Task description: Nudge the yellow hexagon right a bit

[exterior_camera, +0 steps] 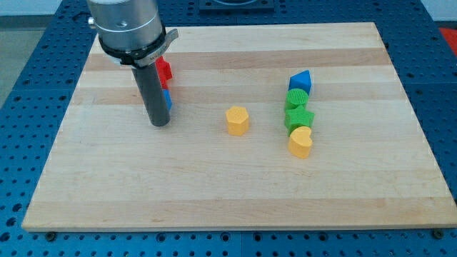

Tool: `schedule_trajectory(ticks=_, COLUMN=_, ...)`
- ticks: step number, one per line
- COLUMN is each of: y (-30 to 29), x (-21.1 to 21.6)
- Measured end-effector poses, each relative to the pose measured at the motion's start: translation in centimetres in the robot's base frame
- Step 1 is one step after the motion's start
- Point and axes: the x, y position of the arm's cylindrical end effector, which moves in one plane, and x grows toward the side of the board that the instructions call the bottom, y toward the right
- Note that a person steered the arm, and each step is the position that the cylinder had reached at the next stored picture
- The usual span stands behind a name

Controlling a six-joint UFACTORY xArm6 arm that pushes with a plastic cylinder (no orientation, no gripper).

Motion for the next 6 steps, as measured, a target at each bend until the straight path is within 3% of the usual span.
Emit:
schedule_trajectory(ticks=3, y=0.0, x=-0.7)
schedule_trajectory(ticks=4, y=4.4, x=0.3)
schedule_trajectory(ticks=6, y=12.5, x=-2.5)
